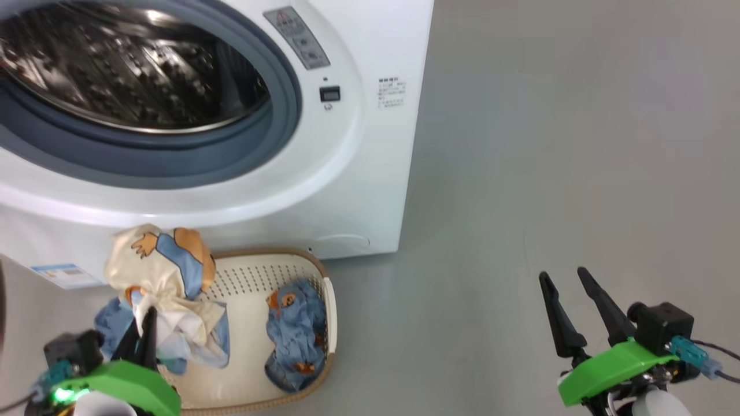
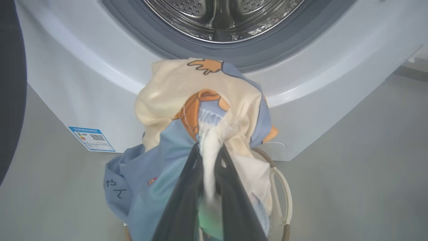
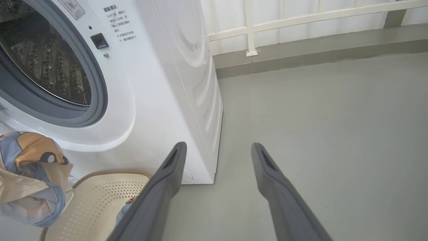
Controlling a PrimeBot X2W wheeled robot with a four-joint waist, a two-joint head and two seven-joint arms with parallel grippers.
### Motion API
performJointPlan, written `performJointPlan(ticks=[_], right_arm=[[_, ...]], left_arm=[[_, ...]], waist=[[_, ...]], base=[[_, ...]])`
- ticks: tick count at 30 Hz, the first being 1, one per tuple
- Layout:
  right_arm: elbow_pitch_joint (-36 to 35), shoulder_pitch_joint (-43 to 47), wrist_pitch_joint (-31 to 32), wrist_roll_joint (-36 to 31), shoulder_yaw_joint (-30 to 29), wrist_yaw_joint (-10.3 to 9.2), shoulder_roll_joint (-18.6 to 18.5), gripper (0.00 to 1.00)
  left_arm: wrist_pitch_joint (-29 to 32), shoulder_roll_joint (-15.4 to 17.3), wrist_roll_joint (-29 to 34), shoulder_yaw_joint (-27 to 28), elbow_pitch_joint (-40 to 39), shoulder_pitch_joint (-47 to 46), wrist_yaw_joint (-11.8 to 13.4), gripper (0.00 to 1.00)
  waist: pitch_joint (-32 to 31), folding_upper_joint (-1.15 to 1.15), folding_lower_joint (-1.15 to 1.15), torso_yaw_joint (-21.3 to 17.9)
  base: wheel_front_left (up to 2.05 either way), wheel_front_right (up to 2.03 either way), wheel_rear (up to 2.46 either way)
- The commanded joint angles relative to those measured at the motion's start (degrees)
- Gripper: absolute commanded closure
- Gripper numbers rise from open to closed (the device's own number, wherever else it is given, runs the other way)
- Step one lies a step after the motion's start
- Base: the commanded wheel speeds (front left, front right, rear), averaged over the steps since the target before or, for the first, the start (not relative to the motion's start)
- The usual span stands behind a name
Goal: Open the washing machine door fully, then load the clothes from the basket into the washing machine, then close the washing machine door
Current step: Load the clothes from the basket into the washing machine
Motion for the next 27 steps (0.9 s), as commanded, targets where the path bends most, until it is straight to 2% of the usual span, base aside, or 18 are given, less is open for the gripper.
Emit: performJointPlan(ticks=[1,13,27], right_arm=[[-1.2,1.3,-0.7,0.6,0.6,0.09,-0.7,0.0],[-1.9,6.7,-0.7,1.1,-1.5,0.09,-1.9,0.0],[-4.2,9.0,-0.7,0.9,-4.4,0.09,-1.9,0.0]], left_arm=[[-0.8,1.0,1.8,3.6,-3.0,1.5,0.3,1.0],[-0.8,-1.8,8.2,8.0,-14.0,11.4,0.3,1.0],[-0.8,-5.2,11.0,12.5,-27.3,20.0,0.3,1.0]], waist=[[-3.5,0.0,0.0,1.2],[-9.3,0.0,0.0,2.6],[-10.6,0.0,0.0,3.1]], base=[[0.0,0.0,0.0],[0.0,0.0,0.0],[0.0,0.0,0.0]])
